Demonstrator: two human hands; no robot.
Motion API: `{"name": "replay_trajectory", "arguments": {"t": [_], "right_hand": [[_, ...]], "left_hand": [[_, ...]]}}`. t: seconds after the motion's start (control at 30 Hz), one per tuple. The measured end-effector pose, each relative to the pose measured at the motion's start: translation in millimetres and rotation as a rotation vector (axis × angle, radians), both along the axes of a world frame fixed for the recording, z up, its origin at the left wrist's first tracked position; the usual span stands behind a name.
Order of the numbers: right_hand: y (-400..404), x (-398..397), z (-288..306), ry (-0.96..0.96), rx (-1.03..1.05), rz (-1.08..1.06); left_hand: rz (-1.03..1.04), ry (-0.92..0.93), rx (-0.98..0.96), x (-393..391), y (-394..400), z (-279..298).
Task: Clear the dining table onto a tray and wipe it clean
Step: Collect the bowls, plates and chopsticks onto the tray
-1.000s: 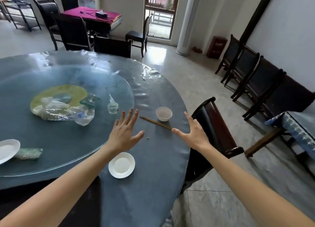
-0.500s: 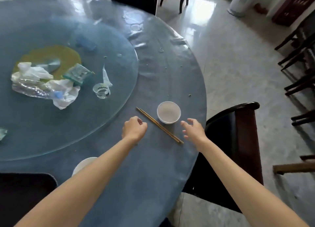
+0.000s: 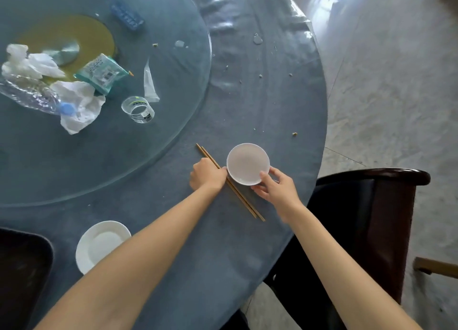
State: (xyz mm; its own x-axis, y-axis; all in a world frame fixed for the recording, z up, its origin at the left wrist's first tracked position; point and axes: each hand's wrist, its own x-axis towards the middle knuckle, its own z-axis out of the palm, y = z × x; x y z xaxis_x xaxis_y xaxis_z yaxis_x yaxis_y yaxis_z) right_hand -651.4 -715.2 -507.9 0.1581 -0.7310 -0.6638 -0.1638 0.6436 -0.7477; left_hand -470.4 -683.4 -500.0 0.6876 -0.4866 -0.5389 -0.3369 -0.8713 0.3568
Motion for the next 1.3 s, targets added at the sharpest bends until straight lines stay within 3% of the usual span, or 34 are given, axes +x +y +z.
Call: {"name": "replay_trajectory", "arguments": {"t": [0.17,0.33,0.5,0.73,0.9,1.0,1.17,1.3], "right_hand": [[0,-12,-1,-0.036,-0.013,-0.070],[5,-22,8,-0.039,-0.034,-0.111],[17,-28,22,-0.045,-0.064,-0.104],[43,-21,45,-0.072,-0.078,-0.086],[77,5,69,-0.142,-0.055,-0.031],[106,29,82,-0.158,-0.068,0.027],[179,78,101,-0.158,-0.091,0.167],[253,120,109,-0.170,-0.091,0.289]], "left_hand": [[0.015,0.029,0.055,-6,-11,2],[-0.237,-0.139,0.137,-20,-9,-3],[-0.293,-0.101,0.034,-26,0,-5],[-0.079,0.273,-0.295,5,41,26],[0.098,0.310,-0.455,41,115,51],[0.213,0.315,-0.444,67,171,61],[0.469,0.451,-0.542,102,280,76],[0.588,0.459,-0.650,137,383,85]]}}
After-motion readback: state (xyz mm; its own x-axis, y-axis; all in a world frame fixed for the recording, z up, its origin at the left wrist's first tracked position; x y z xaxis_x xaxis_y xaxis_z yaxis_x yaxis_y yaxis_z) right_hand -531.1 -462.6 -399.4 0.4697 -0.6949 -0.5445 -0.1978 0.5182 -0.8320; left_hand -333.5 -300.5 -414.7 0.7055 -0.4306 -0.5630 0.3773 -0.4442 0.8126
